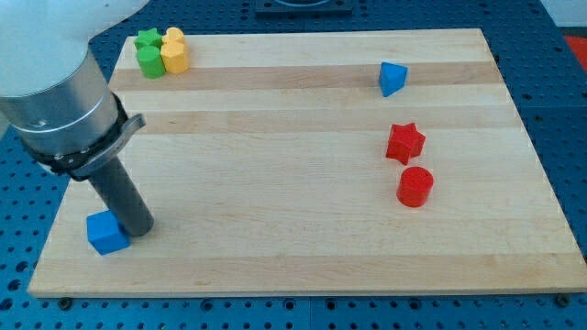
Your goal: Move red circle closer to the blue cube
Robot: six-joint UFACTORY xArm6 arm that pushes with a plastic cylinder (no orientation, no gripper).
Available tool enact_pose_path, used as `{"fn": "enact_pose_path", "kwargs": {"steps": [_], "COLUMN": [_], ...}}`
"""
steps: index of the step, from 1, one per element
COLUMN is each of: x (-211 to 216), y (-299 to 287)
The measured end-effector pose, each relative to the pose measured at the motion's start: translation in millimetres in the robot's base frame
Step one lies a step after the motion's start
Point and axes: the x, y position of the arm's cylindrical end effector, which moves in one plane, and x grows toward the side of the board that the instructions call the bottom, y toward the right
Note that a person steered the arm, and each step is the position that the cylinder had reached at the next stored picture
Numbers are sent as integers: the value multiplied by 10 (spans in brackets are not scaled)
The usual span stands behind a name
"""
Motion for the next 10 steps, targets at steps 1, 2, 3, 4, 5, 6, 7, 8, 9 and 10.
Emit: {"fn": "enact_pose_path", "kwargs": {"steps": [1, 2, 3, 4, 5, 6, 7, 8, 9, 10], "x": [70, 90, 129, 148, 148, 148, 46, -505, -602, -349], "y": [-127, -199, 170, 1234, 2157, 3006, 3755, 3941, 3623, 3316]}}
